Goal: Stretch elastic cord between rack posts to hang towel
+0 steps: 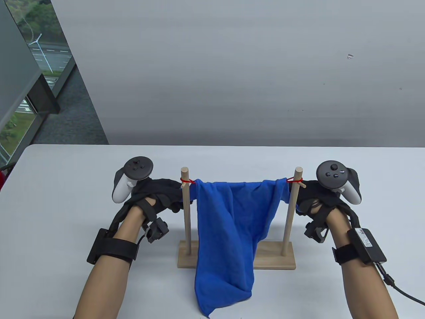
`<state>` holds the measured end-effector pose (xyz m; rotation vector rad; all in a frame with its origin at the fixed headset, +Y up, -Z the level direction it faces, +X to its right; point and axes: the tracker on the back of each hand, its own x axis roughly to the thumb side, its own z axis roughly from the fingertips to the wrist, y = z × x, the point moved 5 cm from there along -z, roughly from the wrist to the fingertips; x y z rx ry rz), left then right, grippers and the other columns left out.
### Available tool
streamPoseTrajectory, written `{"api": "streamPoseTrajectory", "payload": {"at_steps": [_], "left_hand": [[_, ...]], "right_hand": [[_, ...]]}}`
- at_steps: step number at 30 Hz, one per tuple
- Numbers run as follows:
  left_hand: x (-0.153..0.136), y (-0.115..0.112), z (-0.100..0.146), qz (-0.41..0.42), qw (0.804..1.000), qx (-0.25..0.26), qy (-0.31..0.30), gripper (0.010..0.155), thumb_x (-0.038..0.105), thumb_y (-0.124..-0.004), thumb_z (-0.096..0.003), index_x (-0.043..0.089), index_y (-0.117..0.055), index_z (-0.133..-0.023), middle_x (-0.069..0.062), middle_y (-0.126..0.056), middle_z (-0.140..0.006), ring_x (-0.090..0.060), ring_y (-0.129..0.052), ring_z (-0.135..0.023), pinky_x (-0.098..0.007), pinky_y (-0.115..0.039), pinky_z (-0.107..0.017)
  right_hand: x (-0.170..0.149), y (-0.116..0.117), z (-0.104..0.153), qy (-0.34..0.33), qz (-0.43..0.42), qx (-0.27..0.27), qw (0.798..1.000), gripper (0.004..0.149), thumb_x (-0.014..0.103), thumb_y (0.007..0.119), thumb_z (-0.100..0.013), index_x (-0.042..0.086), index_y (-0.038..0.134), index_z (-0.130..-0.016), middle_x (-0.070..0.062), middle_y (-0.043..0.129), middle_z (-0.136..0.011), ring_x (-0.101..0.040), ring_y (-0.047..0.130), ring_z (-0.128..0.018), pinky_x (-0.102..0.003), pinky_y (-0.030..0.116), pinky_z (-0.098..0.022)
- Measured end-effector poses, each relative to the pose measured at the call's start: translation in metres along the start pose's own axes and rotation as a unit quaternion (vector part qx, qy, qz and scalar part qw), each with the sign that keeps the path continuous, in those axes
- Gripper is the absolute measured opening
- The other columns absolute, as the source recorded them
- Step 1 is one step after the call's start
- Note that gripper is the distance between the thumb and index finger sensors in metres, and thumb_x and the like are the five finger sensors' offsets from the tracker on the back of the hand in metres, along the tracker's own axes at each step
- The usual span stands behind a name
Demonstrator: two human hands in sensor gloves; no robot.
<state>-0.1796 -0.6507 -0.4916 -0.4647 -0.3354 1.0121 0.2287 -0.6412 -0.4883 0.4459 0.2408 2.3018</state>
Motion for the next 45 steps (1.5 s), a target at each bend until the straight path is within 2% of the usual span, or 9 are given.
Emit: {"api": "streamPoseTrajectory", "payload": {"at_steps": [10, 21, 30, 35, 41, 43, 45], "left_hand": [[-0.041, -0.017, -0.003, 0.027, 0.999, -0.005, 0.039, 0.038, 0.051, -0.092, -0.0409, 0.021, -0.104, -0.061, -0.001, -0.106, -0.051, -0.03, -0.102, -0.042, -0.054, -0.078, -0.052], [-0.085, -0.034, -0.002, 0.041, 0.995, -0.006, 0.089, 0.038, 0.051, -0.092, -0.0408, 0.02, -0.104, -0.06, -0.001, -0.106, -0.05, -0.029, -0.102, -0.04, -0.054, -0.078, -0.051], [-0.112, -0.044, -0.003, 0.029, 0.992, -0.002, 0.126, 0.038, 0.051, -0.092, -0.0404, 0.02, -0.104, -0.06, -0.001, -0.106, -0.049, -0.029, -0.102, -0.039, -0.053, -0.079, -0.05], [-0.118, -0.05, -0.005, 0.016, 0.99, 0.002, 0.139, 0.038, 0.051, -0.092, -0.0403, 0.021, -0.104, -0.06, -0.001, -0.106, -0.049, -0.029, -0.102, -0.04, -0.053, -0.079, -0.05], [-0.114, -0.055, -0.005, 0.048, 0.991, -0.018, 0.126, 0.04, 0.053, -0.091, -0.0412, 0.022, -0.102, -0.065, -0.001, -0.105, -0.056, -0.03, -0.101, -0.046, -0.054, -0.077, -0.054], [-0.111, -0.056, -0.004, 0.067, 0.991, -0.027, 0.114, 0.041, 0.053, -0.09, -0.042, 0.022, -0.101, -0.066, -0.001, -0.105, -0.058, -0.03, -0.101, -0.047, -0.054, -0.076, -0.055], [-0.107, -0.056, -0.002, 0.076, 0.991, -0.028, 0.108, 0.045, 0.055, -0.089, -0.0424, 0.021, -0.099, -0.07, -0.002, -0.104, -0.061, -0.032, -0.1, -0.05, -0.055, -0.075, -0.056]], "right_hand": [[-0.031, 0.031, -0.006, 0.032, -0.034, 0.034, 0.998, 0.044, 0.042, 0.085, -0.043, 0.015, 0.089, -0.078, 0.001, 0.094, -0.045, -0.005, 0.095, -0.014, -0.031, 0.088, -0.015], [-0.067, 0.077, -0.014, 0.078, -0.064, 0.078, 0.992, 0.044, 0.042, 0.084, -0.043, 0.015, 0.09, -0.077, 0.0, 0.094, -0.045, -0.006, 0.095, -0.014, -0.032, 0.087, -0.015], [-0.089, 0.109, -0.019, 0.105, -0.06, 0.115, 0.986, 0.044, 0.042, 0.084, -0.042, 0.015, 0.09, -0.076, 0.0, 0.094, -0.045, -0.007, 0.094, -0.014, -0.033, 0.087, -0.016], [-0.096, 0.12, -0.018, 0.11, -0.061, 0.129, 0.984, 0.043, 0.042, 0.084, -0.042, 0.015, 0.091, -0.076, 0.0, 0.094, -0.045, -0.008, 0.094, -0.015, -0.033, 0.087, -0.018], [-0.094, 0.121, -0.016, 0.101, -0.067, 0.131, 0.984, 0.044, 0.043, 0.083, -0.043, 0.015, 0.089, -0.076, 0.0, 0.093, -0.048, -0.009, 0.095, -0.018, -0.035, 0.086, -0.02], [-0.093, 0.119, -0.015, 0.093, -0.08, 0.124, 0.985, 0.045, 0.044, 0.082, -0.044, 0.016, 0.087, -0.079, -0.002, 0.091, -0.054, -0.011, 0.095, -0.023, -0.037, 0.086, -0.024], [-0.093, 0.115, -0.014, 0.088, -0.093, 0.111, 0.986, 0.052, 0.046, 0.079, -0.045, 0.013, 0.08, -0.086, -0.006, 0.087, -0.064, -0.018, 0.096, -0.035, -0.043, 0.083, -0.033]]}}
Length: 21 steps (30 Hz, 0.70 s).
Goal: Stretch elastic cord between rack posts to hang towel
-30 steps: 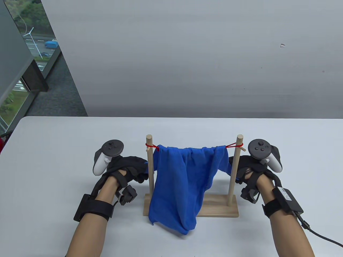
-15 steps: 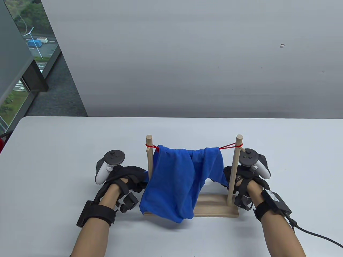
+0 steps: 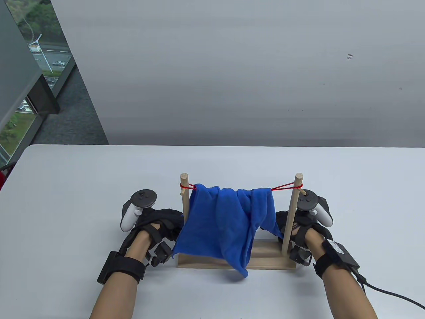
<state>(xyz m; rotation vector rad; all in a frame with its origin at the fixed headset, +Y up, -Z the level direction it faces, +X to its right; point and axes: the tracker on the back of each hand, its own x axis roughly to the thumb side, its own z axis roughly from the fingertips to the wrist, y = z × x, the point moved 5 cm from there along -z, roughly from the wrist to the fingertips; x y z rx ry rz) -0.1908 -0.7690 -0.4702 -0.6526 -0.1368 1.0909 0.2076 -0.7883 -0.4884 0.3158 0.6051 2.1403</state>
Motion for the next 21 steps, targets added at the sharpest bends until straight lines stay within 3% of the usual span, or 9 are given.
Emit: {"api": "streamPoseTrajectory", "payload": {"at_steps": [5, 10, 17, 21], "left_hand": [[0.003, 0.013, 0.016, -0.041, 0.998, 0.053, 0.004, 0.071, 0.074, -0.076, -0.0417, 0.021, -0.087, -0.088, -0.008, -0.097, -0.081, -0.038, -0.096, -0.063, -0.058, -0.073, -0.058], [0.01, 0.029, 0.04, -0.045, 0.993, 0.105, -0.024, 0.089, 0.081, -0.067, -0.0419, 0.023, -0.061, -0.109, -0.016, -0.068, -0.112, -0.046, -0.074, -0.094, -0.066, -0.057, -0.069], [0.037, 0.049, 0.092, -0.131, 0.963, 0.223, -0.076, 0.092, 0.082, -0.066, -0.0415, 0.026, -0.051, -0.113, -0.014, -0.05, -0.12, -0.047, -0.054, -0.108, -0.07, -0.038, -0.073], [0.048, 0.049, 0.126, -0.188, 0.934, 0.285, -0.101, 0.092, 0.082, -0.067, -0.0405, 0.026, -0.052, -0.112, -0.013, -0.048, -0.121, -0.046, -0.049, -0.111, -0.071, -0.032, -0.073]], "right_hand": [[0.001, -0.017, 0.014, -0.029, -0.046, -0.052, 0.997, 0.066, 0.052, 0.073, -0.047, 0.011, 0.062, -0.097, -0.017, 0.071, -0.086, -0.033, 0.089, -0.064, -0.059, 0.07, -0.05], [0.003, -0.039, 0.035, -0.054, -0.077, -0.109, 0.99, 0.076, 0.057, 0.069, -0.047, 0.014, 0.045, -0.105, -0.022, 0.045, -0.104, -0.046, 0.063, -0.093, -0.073, 0.047, -0.06], [0.02, -0.072, 0.079, -0.079, -0.025, -0.201, 0.976, 0.087, 0.064, 0.066, -0.046, 0.021, 0.022, -0.108, -0.018, 0.014, -0.11, -0.048, 0.023, -0.105, -0.077, 0.019, -0.061], [0.032, -0.079, 0.109, -0.074, 0.07, -0.249, 0.963, 0.091, 0.069, 0.065, -0.046, 0.025, 0.014, -0.107, -0.015, 0.0, -0.108, -0.045, 0.007, -0.104, -0.076, 0.007, -0.058]]}}
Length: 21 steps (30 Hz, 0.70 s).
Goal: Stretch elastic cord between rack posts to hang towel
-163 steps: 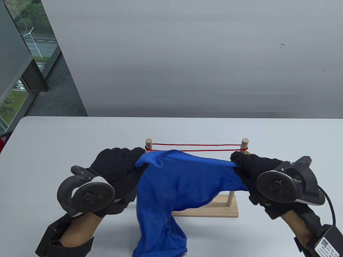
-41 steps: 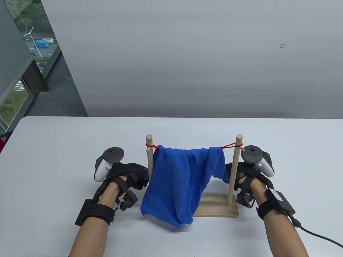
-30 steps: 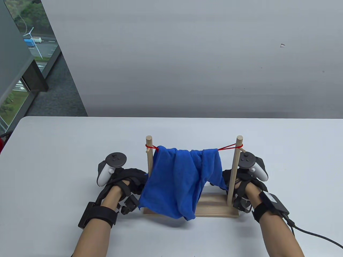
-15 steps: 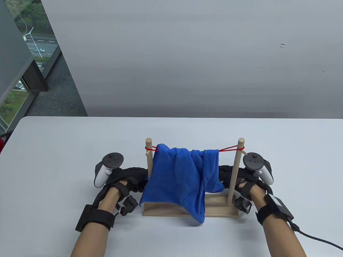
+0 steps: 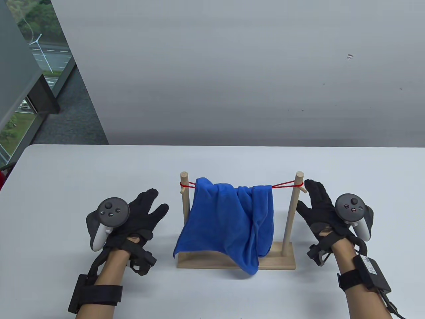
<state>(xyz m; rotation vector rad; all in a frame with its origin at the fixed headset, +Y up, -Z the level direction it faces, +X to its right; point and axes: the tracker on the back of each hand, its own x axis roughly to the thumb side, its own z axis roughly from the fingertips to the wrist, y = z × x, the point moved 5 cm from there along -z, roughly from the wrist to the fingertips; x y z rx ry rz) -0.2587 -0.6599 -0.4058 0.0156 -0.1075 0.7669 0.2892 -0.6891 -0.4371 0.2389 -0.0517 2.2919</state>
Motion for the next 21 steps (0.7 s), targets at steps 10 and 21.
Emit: {"api": "streamPoseTrajectory", "payload": {"at_steps": [10, 21], "left_hand": [[0.003, 0.003, 0.052, -0.13, 0.99, 0.059, -0.014, 0.093, 0.086, -0.063, -0.0393, 0.029, -0.052, -0.113, -0.01, -0.044, -0.124, -0.044, -0.039, -0.116, -0.074, -0.02, -0.069], [-0.002, -0.011, 0.066, -0.248, 0.968, 0.049, -0.004, 0.103, 0.097, -0.053, -0.0316, 0.039, -0.041, -0.115, -0.004, -0.02, -0.127, -0.041, -0.007, -0.116, -0.082, -0.007, -0.057]], "right_hand": [[0.025, -0.014, 0.06, 0.012, 0.211, -0.041, 0.976, 0.098, 0.081, 0.058, -0.043, 0.031, 0.0, -0.104, -0.007, -0.019, -0.102, -0.041, -0.011, -0.101, -0.074, -0.006, -0.051], [0.031, 0.006, 0.083, 0.043, 0.382, -0.029, 0.923, 0.102, 0.09, 0.053, -0.039, 0.034, -0.006, -0.1, -0.002, -0.03, -0.097, -0.042, -0.019, -0.098, -0.078, -0.008, -0.045]]}}
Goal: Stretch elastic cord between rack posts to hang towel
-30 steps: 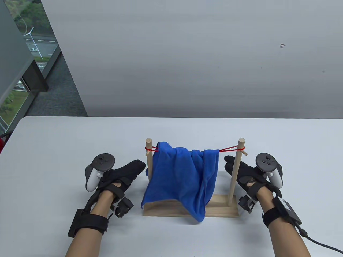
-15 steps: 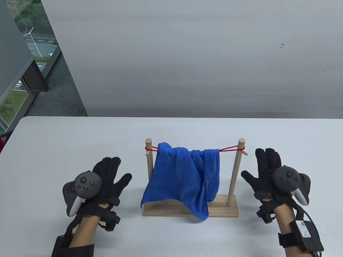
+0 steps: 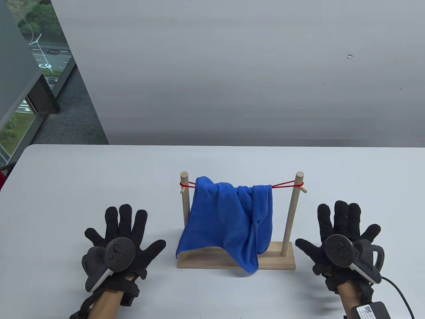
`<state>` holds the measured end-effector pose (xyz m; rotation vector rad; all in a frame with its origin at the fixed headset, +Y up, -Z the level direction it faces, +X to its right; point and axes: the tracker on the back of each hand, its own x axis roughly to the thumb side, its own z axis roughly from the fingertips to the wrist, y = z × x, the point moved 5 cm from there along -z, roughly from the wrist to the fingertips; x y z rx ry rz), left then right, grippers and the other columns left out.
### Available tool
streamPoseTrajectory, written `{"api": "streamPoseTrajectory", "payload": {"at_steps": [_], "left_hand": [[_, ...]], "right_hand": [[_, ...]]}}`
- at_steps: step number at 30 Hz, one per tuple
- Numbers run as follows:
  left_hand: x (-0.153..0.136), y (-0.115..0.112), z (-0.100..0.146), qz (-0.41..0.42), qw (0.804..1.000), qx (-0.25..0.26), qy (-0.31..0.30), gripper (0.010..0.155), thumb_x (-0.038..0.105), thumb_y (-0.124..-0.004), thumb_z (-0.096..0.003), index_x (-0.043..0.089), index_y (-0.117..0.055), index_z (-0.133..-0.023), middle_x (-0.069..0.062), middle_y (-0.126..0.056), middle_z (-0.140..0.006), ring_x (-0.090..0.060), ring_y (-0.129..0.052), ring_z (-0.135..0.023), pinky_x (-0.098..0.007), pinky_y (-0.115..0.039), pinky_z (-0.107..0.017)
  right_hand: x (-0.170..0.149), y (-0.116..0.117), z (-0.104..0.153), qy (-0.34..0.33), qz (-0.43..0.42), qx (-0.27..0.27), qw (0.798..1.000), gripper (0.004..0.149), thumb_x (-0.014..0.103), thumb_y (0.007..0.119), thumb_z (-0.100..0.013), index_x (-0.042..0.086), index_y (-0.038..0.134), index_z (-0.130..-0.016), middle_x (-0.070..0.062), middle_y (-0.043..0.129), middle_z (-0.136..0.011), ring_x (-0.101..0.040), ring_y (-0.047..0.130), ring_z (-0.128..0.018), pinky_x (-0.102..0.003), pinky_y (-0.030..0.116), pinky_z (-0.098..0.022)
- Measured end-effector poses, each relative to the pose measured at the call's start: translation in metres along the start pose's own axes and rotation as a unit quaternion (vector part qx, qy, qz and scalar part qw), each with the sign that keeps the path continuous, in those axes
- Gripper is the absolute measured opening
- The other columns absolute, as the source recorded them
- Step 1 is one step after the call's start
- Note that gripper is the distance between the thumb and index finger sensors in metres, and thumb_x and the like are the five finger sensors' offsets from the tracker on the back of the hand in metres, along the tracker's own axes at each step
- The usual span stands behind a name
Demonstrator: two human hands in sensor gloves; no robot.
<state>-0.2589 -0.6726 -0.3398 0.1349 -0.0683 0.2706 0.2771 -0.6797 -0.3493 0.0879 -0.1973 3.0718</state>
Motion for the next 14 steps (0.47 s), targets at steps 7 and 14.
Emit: {"api": "streamPoseTrajectory", "payload": {"at_steps": [7, 14], "left_hand": [[-0.003, -0.012, 0.0, -0.022, 0.999, -0.027, 0.009, 0.107, 0.102, -0.049, -0.0267, 0.042, -0.039, -0.115, -0.002, -0.01, -0.125, -0.04, 0.004, -0.112, -0.085, -0.004, -0.052], [-0.006, -0.021, 0.0, -0.017, 0.999, -0.034, 0.022, 0.104, 0.099, -0.05, -0.0292, 0.041, -0.038, -0.115, -0.003, -0.012, -0.125, -0.04, 0.001, -0.113, -0.084, -0.006, -0.055]], "right_hand": [[-0.002, 0.012, 0.0, 0.019, 0.022, 0.02, 0.999, 0.1, 0.091, 0.053, -0.038, 0.039, -0.007, -0.098, 0.0, -0.032, -0.095, -0.042, -0.023, -0.096, -0.078, -0.009, -0.043], [-0.008, 0.019, 0.0, 0.04, 0.02, 0.037, 0.998, 0.1, 0.09, 0.055, -0.039, 0.037, -0.005, -0.099, -0.001, -0.03, -0.096, -0.042, -0.022, -0.096, -0.078, -0.008, -0.044]]}}
